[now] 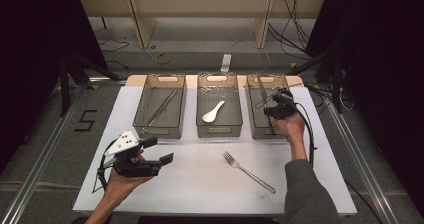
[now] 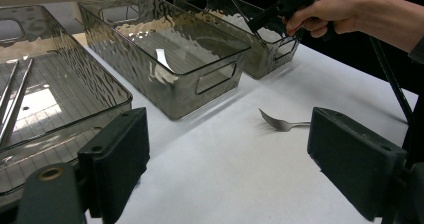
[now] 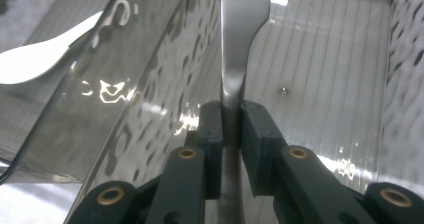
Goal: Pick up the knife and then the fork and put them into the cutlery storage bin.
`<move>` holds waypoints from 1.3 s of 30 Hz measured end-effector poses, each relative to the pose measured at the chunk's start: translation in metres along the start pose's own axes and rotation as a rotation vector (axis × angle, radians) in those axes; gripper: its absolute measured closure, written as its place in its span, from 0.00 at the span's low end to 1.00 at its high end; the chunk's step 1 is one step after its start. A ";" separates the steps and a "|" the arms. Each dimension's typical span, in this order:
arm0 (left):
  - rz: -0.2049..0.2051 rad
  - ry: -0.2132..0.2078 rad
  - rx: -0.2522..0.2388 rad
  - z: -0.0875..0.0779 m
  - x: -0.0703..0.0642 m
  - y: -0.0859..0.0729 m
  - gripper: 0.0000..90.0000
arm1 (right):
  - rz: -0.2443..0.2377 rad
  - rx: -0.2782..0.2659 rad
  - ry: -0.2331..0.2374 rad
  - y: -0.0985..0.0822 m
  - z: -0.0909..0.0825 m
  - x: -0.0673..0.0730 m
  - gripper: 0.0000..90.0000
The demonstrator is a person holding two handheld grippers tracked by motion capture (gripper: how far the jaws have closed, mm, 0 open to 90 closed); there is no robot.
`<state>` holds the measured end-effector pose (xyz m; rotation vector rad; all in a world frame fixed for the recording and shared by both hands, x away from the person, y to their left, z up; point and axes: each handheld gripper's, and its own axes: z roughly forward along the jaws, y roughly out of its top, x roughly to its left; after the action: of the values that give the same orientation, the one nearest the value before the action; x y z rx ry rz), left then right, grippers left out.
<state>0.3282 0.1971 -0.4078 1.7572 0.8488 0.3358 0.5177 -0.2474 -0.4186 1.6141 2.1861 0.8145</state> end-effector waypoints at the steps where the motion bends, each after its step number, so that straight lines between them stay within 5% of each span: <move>1: 0.000 0.000 0.000 0.000 0.000 0.000 0.18 | 0.008 0.007 -0.004 0.000 0.001 0.000 0.86; 11: 0.002 0.002 0.002 0.000 0.000 0.000 0.18 | 0.001 -0.033 0.049 0.005 -0.016 0.000 0.67; 25: 0.004 0.004 0.004 0.000 0.000 0.000 0.18 | -0.220 -0.003 0.158 -0.014 -0.060 0.031 0.40; 32: 0.004 0.005 0.002 0.000 0.000 0.000 0.18 | -0.317 0.016 0.194 -0.031 -0.070 0.050 0.38; 39: 0.004 0.006 -0.002 -0.001 0.000 0.000 0.18 | -0.359 0.000 0.249 -0.051 -0.079 0.068 0.37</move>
<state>0.3279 0.1977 -0.4074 1.7573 0.8493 0.3451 0.4126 -0.2149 -0.3806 1.1149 2.5431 0.9411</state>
